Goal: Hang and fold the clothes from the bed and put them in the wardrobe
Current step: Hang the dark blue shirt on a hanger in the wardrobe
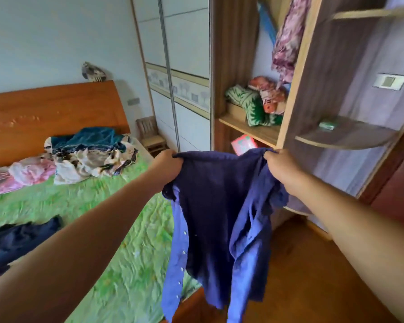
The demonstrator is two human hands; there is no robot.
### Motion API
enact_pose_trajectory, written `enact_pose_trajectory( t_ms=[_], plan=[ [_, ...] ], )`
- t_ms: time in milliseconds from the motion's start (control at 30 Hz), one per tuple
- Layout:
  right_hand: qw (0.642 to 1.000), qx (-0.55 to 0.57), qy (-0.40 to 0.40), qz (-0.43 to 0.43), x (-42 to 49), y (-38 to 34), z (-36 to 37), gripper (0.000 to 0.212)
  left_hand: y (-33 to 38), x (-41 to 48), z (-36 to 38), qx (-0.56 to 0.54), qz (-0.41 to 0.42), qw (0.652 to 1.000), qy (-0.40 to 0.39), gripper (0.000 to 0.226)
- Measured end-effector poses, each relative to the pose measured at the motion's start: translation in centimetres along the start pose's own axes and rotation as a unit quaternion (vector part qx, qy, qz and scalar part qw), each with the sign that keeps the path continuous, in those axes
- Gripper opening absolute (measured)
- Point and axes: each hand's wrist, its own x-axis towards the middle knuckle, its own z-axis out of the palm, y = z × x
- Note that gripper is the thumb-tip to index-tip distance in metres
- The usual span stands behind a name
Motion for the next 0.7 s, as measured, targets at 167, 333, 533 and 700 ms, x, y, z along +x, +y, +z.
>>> enact_pose_trajectory(
  t_ms=[167,333,533,700],
  plan=[
    [0.998,0.004,0.022,0.060,2.6,0.9,-2.9,0.035,2.3,4.3,5.8,0.004,-0.008,0.999,-0.045,0.019],
    [0.996,-0.007,0.042,0.080,8.5,2.5,-3.5,0.033,3.4,10.8,11.2,-0.053,-0.032,0.994,-0.085,0.019],
    [0.991,-0.015,0.076,0.110,15.8,2.1,-3.0,0.028,4.1,19.7,16.5,-0.073,-0.026,0.989,-0.126,0.019],
    [0.987,-0.010,0.098,0.126,20.4,1.1,-1.8,0.031,5.0,25.2,19.2,-0.056,-0.018,0.986,-0.155,0.018]
  ],
)
